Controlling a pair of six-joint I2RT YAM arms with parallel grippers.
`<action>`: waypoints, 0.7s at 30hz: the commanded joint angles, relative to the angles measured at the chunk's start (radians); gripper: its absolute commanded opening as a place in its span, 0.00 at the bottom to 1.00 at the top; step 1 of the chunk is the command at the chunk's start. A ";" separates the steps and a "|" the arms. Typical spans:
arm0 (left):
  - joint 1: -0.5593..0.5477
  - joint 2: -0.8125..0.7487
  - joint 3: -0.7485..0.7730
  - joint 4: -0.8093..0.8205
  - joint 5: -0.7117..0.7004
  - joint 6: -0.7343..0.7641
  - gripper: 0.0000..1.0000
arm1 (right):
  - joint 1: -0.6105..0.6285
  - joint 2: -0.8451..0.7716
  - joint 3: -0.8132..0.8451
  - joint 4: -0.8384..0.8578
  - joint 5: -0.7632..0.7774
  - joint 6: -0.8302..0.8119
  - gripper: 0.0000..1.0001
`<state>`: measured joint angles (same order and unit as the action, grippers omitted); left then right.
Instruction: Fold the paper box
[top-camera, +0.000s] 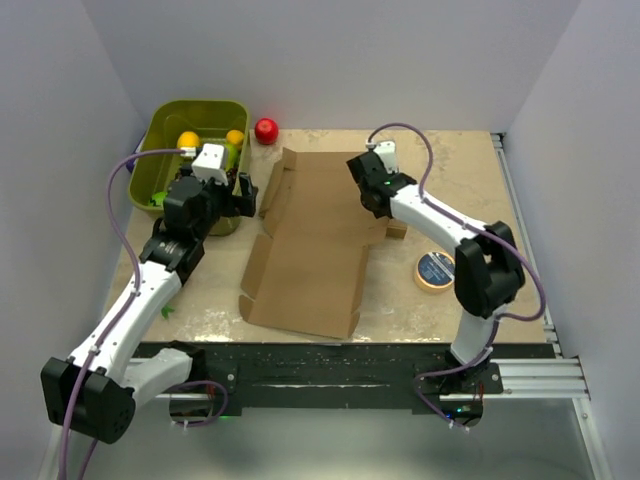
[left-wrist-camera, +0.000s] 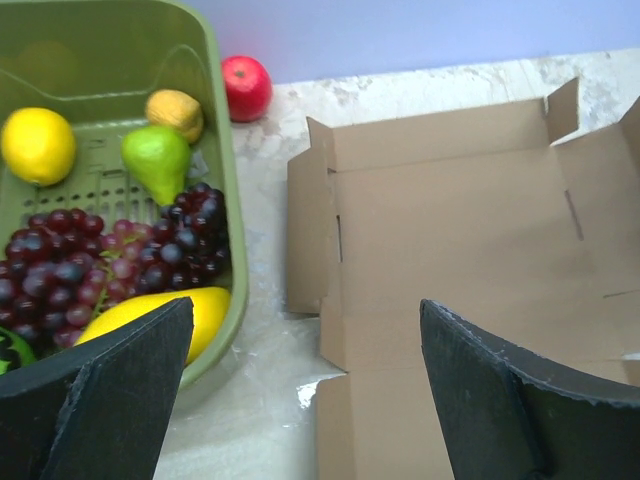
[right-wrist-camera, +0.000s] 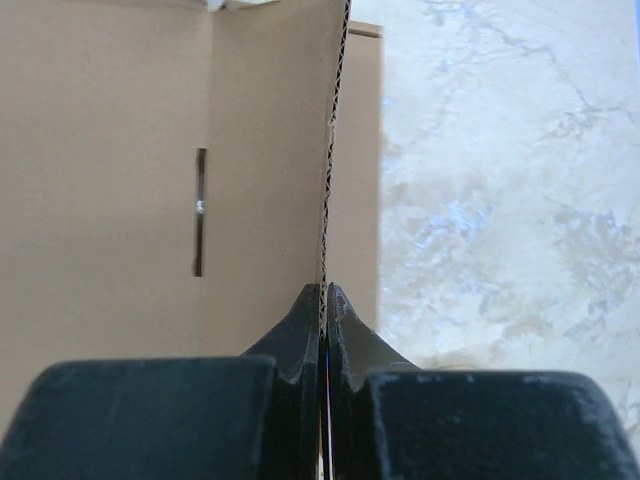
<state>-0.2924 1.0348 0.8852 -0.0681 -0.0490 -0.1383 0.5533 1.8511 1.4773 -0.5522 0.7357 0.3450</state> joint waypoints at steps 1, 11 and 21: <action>-0.021 0.053 0.018 0.037 0.096 -0.012 0.99 | -0.012 -0.174 -0.086 0.063 -0.094 -0.035 0.00; -0.031 0.152 0.026 0.053 0.253 -0.058 0.99 | -0.013 -0.531 -0.264 0.106 -0.320 -0.021 0.00; -0.033 0.217 0.058 0.031 0.210 -0.069 0.99 | -0.012 -0.746 -0.282 0.084 -0.372 -0.021 0.00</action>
<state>-0.3218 1.2652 0.8997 -0.0406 0.1787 -0.1909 0.5373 1.1748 1.1889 -0.4934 0.3958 0.3298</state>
